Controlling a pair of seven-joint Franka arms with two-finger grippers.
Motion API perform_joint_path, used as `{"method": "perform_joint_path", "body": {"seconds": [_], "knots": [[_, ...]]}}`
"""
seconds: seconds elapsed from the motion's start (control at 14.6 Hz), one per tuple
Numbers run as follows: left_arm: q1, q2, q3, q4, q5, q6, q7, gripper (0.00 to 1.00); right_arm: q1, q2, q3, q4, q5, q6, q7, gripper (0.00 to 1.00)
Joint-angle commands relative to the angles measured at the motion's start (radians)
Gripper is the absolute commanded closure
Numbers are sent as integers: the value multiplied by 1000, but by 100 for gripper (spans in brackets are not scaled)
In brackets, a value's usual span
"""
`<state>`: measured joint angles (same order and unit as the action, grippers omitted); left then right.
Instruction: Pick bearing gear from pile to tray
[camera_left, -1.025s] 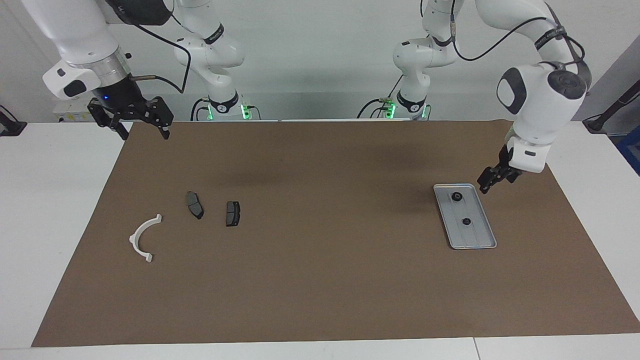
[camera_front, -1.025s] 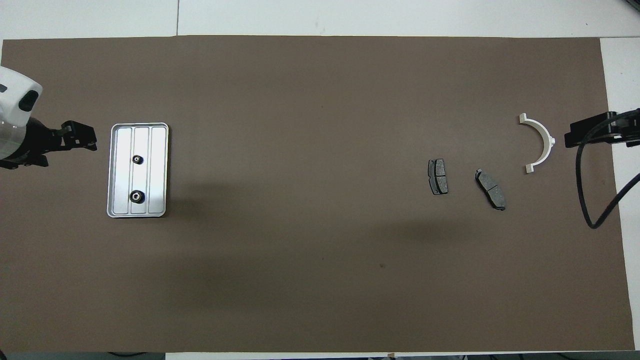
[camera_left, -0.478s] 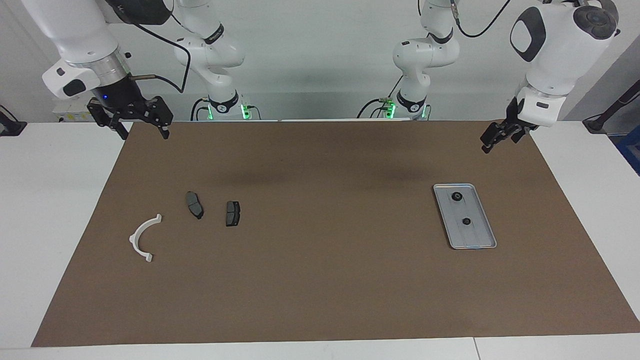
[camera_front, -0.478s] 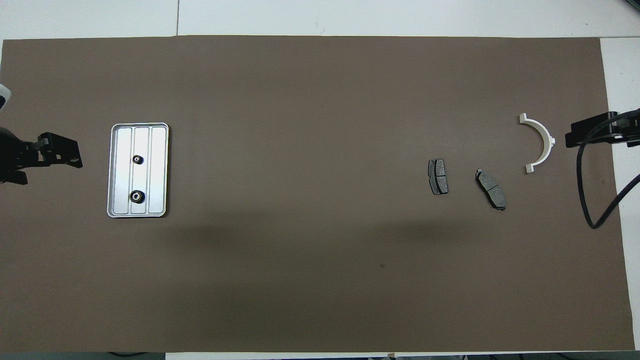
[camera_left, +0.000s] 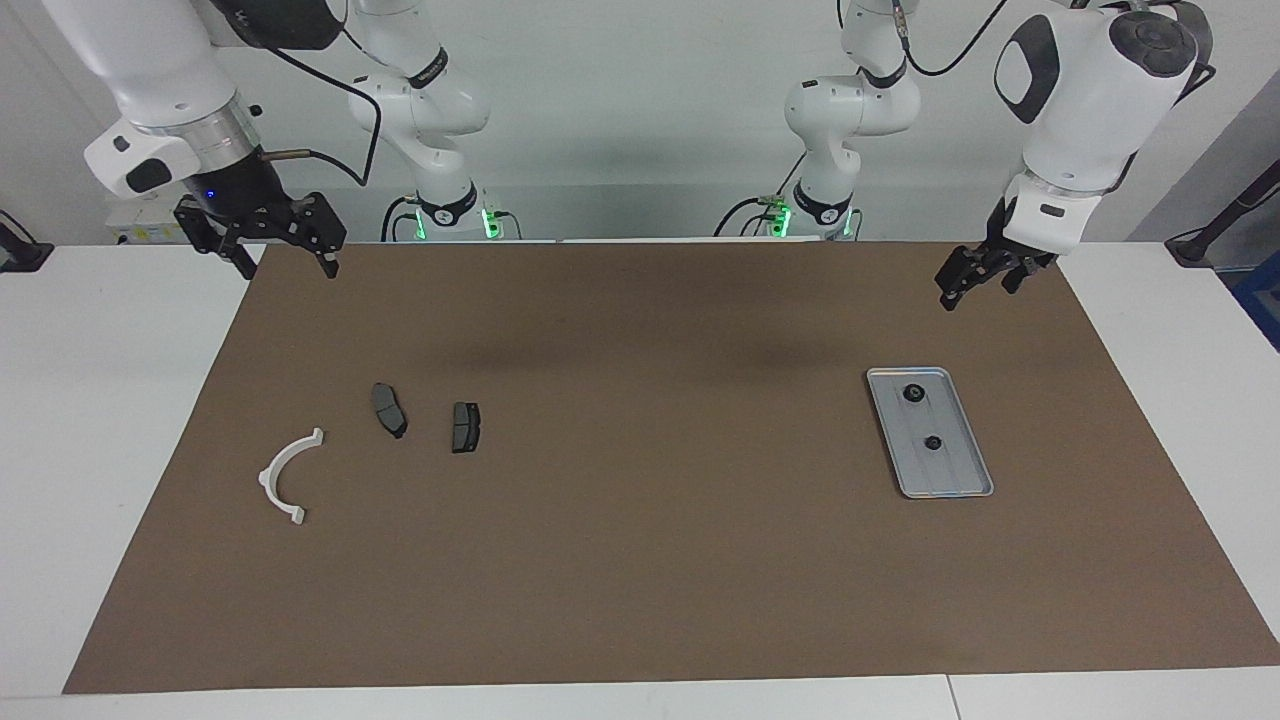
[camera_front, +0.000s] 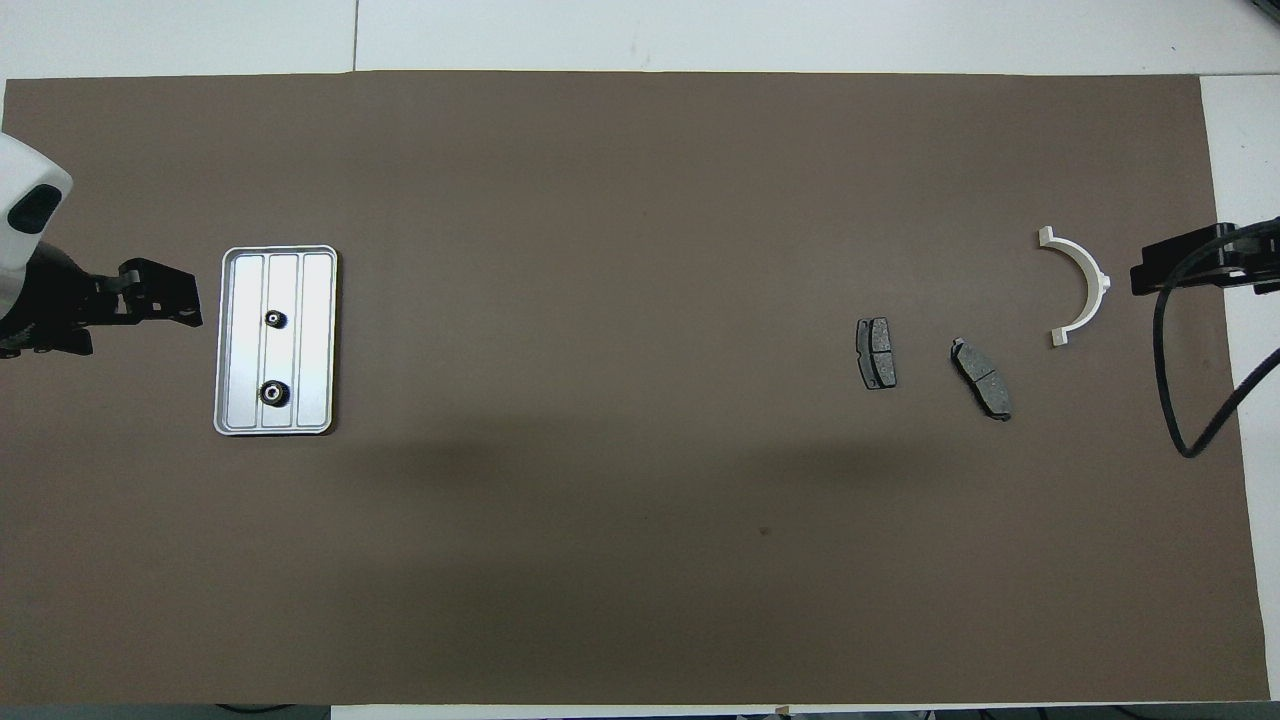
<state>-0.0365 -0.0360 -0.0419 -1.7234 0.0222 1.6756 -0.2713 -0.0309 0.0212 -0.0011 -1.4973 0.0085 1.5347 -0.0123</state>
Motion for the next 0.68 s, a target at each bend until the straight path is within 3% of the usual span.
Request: {"method": "perform_joint_path", "body": {"seconds": [0.0,0.62], "knots": [[-19,1,22,21,-24,4,15,0,-15,-27,7,-34,-5,19,-23,0],[-17,2,20,65,-27,-23,34,0,-15,-29,7,-34,-7,16,-23,0]]}}
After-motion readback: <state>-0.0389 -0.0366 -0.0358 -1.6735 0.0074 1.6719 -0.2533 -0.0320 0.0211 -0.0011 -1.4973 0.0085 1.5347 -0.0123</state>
